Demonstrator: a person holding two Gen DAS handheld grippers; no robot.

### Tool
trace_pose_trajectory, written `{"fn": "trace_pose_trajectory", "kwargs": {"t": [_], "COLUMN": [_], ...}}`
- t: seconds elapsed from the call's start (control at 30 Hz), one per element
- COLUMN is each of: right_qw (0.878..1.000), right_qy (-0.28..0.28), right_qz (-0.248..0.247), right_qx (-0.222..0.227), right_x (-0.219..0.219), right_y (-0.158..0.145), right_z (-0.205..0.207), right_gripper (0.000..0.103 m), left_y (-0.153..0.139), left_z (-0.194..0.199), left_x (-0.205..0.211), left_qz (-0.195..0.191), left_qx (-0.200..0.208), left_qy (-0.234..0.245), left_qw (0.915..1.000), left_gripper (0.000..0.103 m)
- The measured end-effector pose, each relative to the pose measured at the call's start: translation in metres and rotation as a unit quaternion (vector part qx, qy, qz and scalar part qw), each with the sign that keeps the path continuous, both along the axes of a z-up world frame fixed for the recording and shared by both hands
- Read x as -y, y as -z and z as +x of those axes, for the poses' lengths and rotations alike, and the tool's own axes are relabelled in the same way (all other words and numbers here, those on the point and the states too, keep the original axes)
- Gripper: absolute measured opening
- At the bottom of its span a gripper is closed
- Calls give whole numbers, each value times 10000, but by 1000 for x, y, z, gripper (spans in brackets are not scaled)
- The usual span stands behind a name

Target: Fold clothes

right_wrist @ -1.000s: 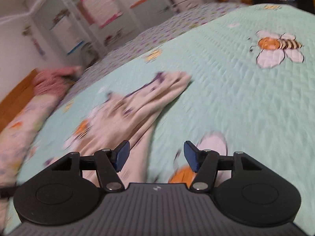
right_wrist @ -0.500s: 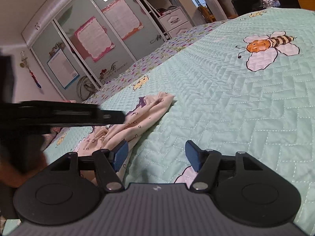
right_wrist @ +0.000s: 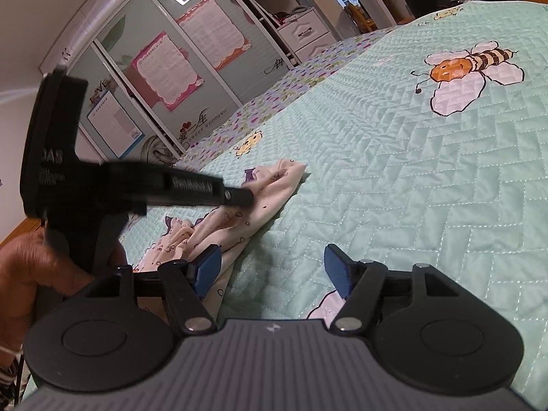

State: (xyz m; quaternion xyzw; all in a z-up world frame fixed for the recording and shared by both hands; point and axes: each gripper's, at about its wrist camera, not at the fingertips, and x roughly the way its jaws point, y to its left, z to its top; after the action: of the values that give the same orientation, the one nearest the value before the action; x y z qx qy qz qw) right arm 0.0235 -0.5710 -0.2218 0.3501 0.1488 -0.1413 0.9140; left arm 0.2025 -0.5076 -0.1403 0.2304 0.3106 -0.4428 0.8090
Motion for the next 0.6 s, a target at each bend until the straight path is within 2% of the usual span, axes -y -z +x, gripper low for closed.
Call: {"fn": "trace_pose_trajectory", "kwargs": {"t": [0.1, 0.27, 0.43, 0.53, 0.6], "right_qw": [10000, 10000, 10000, 10000, 10000], "right_qy": [-6, -16, -29, -32, -29], "right_qz": [26, 56, 59, 53, 46], "right_qx": [15, 30, 32, 29, 27], "right_x": [1, 1, 1, 1, 0], "right_y": [0, 0, 1, 1, 1], "right_z": [0, -1, -1, -1, -1], "right_gripper": [68, 68, 69, 69, 69], "left_y": [-14, -39, -50, -43, -35], "left_z": [7, 16, 29, 38, 38], "left_x": [-5, -22, -46, -59, -60], "left_qz": [-226, -478, -390, -396, -490], "left_qx": [-48, 156, 364, 15, -385], "left_qy": [-210, -572, -1212, -1240, -974], "left_qw": [9995, 9971, 9912, 9915, 9933], "left_gripper": [1, 0, 0, 0, 1]}}
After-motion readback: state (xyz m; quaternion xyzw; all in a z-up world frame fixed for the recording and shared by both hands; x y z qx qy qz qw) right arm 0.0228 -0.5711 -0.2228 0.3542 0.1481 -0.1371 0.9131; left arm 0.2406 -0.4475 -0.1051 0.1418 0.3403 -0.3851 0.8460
